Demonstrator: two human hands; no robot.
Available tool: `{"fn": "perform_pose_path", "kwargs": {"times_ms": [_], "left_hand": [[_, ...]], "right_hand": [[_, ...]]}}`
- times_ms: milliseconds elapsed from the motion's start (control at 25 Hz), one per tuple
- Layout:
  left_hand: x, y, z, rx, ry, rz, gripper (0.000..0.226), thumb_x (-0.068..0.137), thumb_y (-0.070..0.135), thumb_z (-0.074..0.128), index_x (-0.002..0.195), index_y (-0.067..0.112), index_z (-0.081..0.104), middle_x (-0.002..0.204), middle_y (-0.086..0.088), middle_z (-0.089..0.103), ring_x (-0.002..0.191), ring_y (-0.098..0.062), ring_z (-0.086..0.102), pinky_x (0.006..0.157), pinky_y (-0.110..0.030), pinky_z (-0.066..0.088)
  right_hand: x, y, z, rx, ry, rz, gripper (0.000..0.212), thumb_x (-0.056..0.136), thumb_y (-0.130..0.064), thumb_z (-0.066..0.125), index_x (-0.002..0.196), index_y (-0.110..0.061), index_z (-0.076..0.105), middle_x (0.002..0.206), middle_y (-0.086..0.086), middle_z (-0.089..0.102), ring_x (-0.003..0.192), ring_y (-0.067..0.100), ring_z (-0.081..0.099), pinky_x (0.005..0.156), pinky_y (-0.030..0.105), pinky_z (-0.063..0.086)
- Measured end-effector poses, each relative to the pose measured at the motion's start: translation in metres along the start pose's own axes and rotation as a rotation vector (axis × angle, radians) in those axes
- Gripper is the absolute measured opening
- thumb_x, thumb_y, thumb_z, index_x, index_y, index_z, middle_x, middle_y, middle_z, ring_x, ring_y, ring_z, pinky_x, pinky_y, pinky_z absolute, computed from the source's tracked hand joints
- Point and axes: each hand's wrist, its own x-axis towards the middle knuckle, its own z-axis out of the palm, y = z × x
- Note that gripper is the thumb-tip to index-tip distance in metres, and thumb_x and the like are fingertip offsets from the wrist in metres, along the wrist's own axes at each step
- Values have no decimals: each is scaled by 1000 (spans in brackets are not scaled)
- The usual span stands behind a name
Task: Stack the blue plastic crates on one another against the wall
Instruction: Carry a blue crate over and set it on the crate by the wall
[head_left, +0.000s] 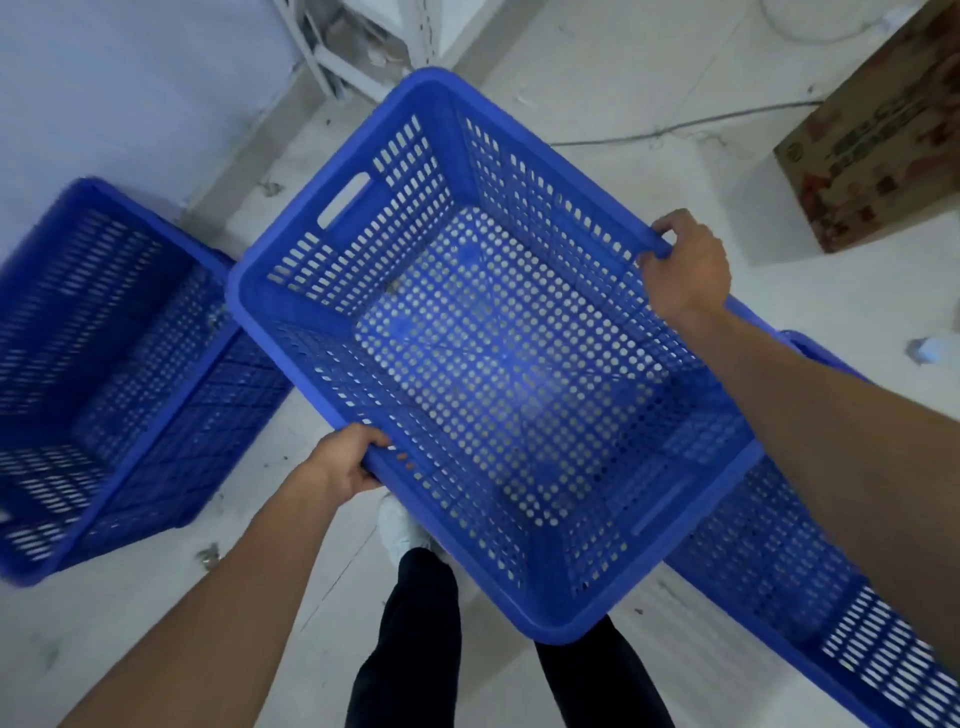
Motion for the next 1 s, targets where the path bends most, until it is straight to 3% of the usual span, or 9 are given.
{"fn": "perform_pose_path", "kwargs": {"times_ms": [120, 200, 400, 480, 560, 640, 760, 840, 1000], "left_hand": [[-64, 14, -7, 48, 31, 24, 31, 84, -5, 50, 112, 8, 56, 114, -23, 71, 92, -39, 70, 90, -51, 56], [-110, 28, -10, 43, 33, 52, 26, 84, -6, 49, 105, 8, 55, 105, -22, 72, 88, -38, 70, 89, -52, 56], [-206, 66, -25, 43, 44, 127, 16, 89, -7, 45, 85, 7, 51, 46, -10, 66, 59, -29, 66, 81, -47, 52], [-232, 71, -40, 9, 53, 156, 15, 88, -7, 45, 86, 7, 52, 46, -10, 66, 54, -28, 68, 80, -47, 53], [-252, 71, -52, -20, 50, 157, 14, 87, -6, 46, 90, 6, 52, 53, -14, 69, 66, -31, 66, 83, -49, 53], [-273, 68, -74, -89, 59, 185, 14, 86, -5, 47, 93, 5, 53, 75, -21, 71, 74, -34, 65, 88, -52, 55], [-300, 62, -114, -180, 78, 218, 21, 85, -5, 48, 103, 5, 52, 101, -23, 68, 76, -34, 67, 70, -47, 58], [-309, 49, -145, -251, 104, 211, 24, 85, -5, 48, 107, 5, 51, 99, -23, 67, 72, -33, 67, 61, -42, 57], [-310, 25, -209, -399, 125, 192, 34, 84, -7, 47, 115, 4, 50, 74, -19, 71, 66, -35, 68, 60, -47, 61]], "right_hand": [[-20, -20, -53, 17, 2, -21, 24, 88, -21, 59, 112, -21, 58, 104, 15, 63, 94, 35, 60, 73, 41, 50], [-24, -42, -96, 38, -1, -50, 24, 88, -22, 58, 111, -22, 57, 100, 14, 64, 90, 35, 61, 71, 40, 49], [-30, -110, -176, 40, 14, -120, 24, 88, -21, 57, 111, -20, 57, 102, 17, 65, 89, 37, 63, 72, 42, 52], [-35, -142, -202, 26, 50, -176, 24, 88, -20, 57, 112, -19, 58, 105, 17, 65, 90, 37, 63, 73, 44, 53], [-39, -172, -219, 16, 87, -237, 25, 88, -20, 58, 113, -17, 60, 108, 18, 64, 96, 37, 61, 78, 44, 51], [-52, -204, -231, 32, 104, -314, 26, 88, -19, 60, 114, -15, 61, 109, 19, 63, 101, 38, 59, 83, 45, 49], [-72, -259, -241, 55, 102, -415, 28, 87, -18, 62, 114, -12, 63, 109, 22, 63, 102, 41, 59, 86, 45, 48], [-94, -300, -239, 70, 93, -487, 29, 85, -18, 63, 114, -12, 64, 108, 22, 65, 101, 41, 60, 87, 46, 49], [-141, -370, -213, 33, 66, -611, 30, 84, -19, 64, 113, -15, 65, 105, 22, 67, 99, 43, 61, 87, 47, 49]]}}
